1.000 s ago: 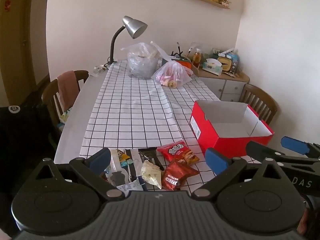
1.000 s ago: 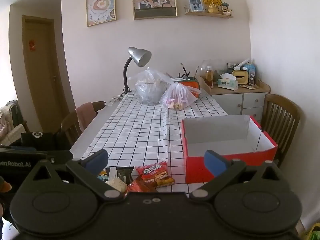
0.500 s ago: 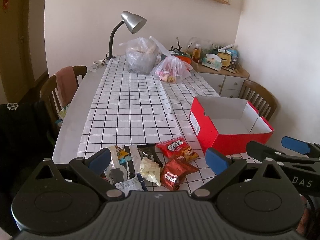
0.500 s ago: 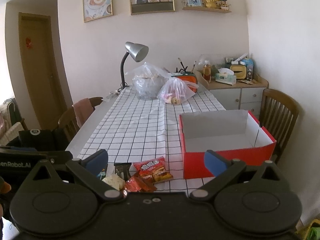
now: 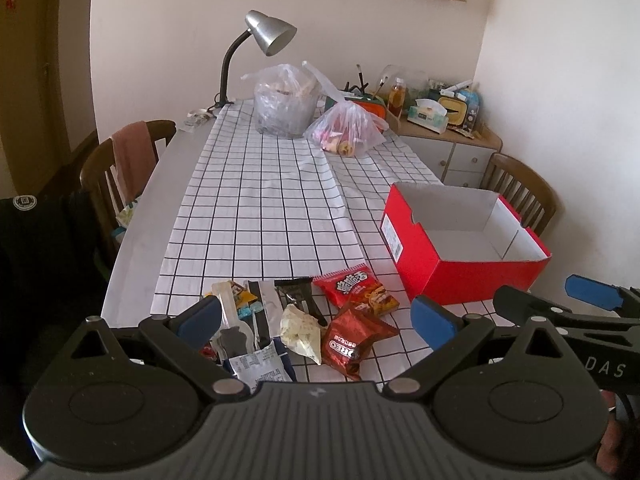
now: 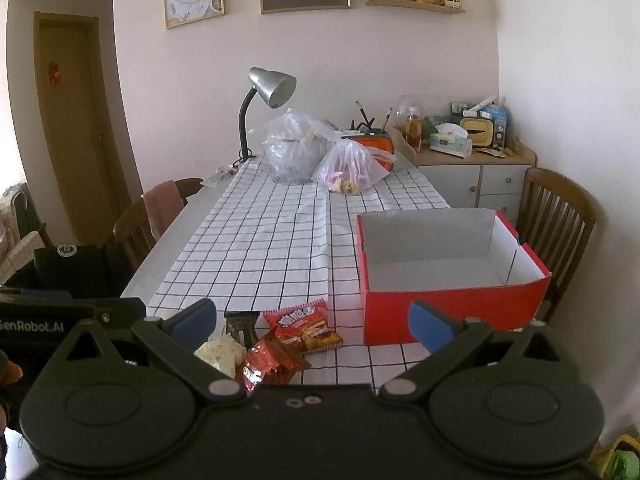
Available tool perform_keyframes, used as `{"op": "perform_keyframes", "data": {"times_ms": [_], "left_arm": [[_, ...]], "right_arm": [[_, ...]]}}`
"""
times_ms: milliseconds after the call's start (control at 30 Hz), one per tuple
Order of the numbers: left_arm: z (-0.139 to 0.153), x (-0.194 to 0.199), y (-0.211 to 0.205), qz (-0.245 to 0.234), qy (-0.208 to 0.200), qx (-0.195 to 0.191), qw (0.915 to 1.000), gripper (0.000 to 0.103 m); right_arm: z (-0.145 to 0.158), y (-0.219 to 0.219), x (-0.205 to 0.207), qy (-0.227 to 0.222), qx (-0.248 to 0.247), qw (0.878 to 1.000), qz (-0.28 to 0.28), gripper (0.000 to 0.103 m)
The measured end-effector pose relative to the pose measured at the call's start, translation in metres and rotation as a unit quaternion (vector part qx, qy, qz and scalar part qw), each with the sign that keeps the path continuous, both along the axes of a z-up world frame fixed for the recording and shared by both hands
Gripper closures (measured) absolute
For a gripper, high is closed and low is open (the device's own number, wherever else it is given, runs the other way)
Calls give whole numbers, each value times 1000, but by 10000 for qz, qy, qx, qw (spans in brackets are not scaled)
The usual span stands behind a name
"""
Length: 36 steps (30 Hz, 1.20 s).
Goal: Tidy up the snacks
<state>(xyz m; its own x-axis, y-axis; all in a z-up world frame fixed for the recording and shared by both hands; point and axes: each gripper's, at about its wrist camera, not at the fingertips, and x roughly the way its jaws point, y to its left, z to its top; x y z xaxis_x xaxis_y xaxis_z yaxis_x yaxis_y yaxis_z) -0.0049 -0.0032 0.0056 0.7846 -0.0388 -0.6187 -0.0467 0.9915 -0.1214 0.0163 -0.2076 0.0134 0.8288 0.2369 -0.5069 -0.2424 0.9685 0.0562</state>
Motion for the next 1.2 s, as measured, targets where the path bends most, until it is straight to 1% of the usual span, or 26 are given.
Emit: {"op": "perform_keyframes", "data": {"times_ms": [867, 1200], "left_arm": [[-1, 6, 2, -15, 67, -82, 9999, 2], [-8, 9, 8, 23, 118, -126, 9998, 2]], "right_arm": [[0, 3, 2, 31, -128, 9999, -5, 1], [-7, 9, 7, 128, -202, 9997, 76, 1]]}}
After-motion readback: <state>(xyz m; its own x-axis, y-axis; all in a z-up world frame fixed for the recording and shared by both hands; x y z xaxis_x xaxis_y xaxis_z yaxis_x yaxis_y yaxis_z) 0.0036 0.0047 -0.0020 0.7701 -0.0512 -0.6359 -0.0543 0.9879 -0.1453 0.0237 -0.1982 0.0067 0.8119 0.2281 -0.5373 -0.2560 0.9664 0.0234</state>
